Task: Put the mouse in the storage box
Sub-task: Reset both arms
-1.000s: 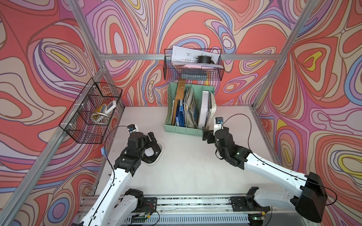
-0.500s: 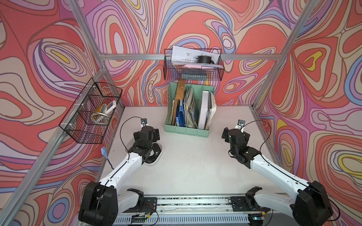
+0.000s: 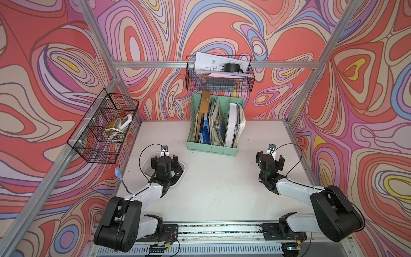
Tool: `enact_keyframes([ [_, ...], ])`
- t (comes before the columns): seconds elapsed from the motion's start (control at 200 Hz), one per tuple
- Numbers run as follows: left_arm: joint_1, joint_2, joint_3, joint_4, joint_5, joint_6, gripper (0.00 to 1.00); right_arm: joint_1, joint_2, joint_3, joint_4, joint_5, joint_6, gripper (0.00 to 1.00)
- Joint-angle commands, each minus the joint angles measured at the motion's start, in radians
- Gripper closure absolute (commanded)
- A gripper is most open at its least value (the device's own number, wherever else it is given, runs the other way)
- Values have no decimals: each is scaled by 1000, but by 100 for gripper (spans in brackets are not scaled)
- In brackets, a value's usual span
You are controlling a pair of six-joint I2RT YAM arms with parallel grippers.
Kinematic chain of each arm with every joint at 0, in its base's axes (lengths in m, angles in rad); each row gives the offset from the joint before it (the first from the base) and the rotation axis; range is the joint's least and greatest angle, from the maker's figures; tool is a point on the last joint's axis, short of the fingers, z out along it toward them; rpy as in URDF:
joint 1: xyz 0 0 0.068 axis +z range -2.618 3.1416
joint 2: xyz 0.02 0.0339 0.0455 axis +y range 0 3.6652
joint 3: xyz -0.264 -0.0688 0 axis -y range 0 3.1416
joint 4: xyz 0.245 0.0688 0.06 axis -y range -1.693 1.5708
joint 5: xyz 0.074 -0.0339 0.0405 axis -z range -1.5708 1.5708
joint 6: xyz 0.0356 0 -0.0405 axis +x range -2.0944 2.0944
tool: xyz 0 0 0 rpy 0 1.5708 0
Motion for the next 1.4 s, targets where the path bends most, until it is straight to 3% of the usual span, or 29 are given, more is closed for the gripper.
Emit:
enact_keyframes([
  [0.0,10,-7,8,106,17,39,1,-29,39,-35,267,-31,-62,2],
  [0.08,9,-19,22,3,-43,21,1,-40,81,-56,344,-52,-76,2],
  [0.22,10,46,-66,180,-68,58,1,-53,173,-79,509,-81,-128,2],
  [0.3,11,99,-99,324,-8,115,1,-60,200,-68,536,-108,-167,2],
  [0.436,59,108,-111,350,131,79,1,-91,225,-74,581,-183,-193,2],
  [0.571,118,225,-120,475,213,38,1,-148,289,-83,659,-275,-170,2],
  [0.801,202,253,-54,343,334,-30,1,-193,281,-51,566,-392,-147,2],
  [1.006,209,264,-40,335,330,-42,1,-267,305,-44,534,-534,-90,2],
  [1.046,209,267,-40,341,330,-42,1,-266,355,-43,621,-526,-111,2],
  [1.097,209,262,-39,329,328,-42,1,-270,319,-3,457,-558,-88,2],
  [1.147,207,264,-40,335,323,-43,1,-272,341,-19,544,-522,-99,2],
  [1.232,197,254,-51,340,249,-59,1,-272,337,-20,536,-516,-94,2],
  [1.317,195,267,-59,376,263,-47,1,-272,334,-10,509,-515,-91,2],
  [1.397,180,257,-32,307,253,-31,1,-272,333,-10,507,-515,-90,2],
])
